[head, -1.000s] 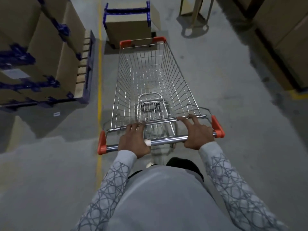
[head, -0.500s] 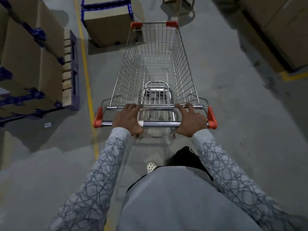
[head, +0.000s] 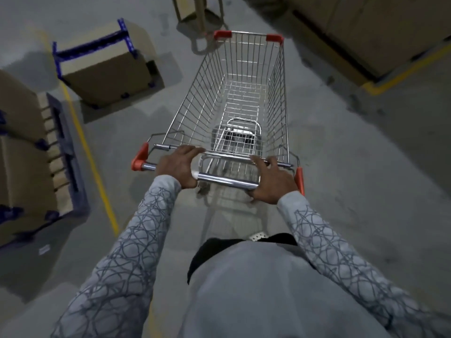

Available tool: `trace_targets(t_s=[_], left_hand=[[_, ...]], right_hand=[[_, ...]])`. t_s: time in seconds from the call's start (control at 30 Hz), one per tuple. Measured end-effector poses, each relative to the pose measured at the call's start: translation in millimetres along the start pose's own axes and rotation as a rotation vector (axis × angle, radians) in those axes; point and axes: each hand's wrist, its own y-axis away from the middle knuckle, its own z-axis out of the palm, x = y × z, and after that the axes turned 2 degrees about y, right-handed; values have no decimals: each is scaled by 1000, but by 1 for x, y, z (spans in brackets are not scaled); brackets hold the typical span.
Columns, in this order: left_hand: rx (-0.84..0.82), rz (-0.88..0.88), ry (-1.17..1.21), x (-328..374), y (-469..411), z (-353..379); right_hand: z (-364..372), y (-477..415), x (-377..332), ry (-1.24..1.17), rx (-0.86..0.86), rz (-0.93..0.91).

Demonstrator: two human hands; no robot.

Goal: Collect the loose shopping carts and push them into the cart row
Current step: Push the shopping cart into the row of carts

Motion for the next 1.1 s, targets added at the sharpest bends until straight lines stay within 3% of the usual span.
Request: trace_targets(t_s=[0.3, 0.67, 1.1], left_hand=[[0, 216, -66, 62, -110, -27], [-43, 599, -211, 136, -250, -71], [-114, 1012, -261, 266, -390, -94]], right_hand=[[-42, -8, 56, -100, 71, 267], [-67, -39, 98, -321, 153, 579], [-115, -71, 142, -487, 270, 979]])
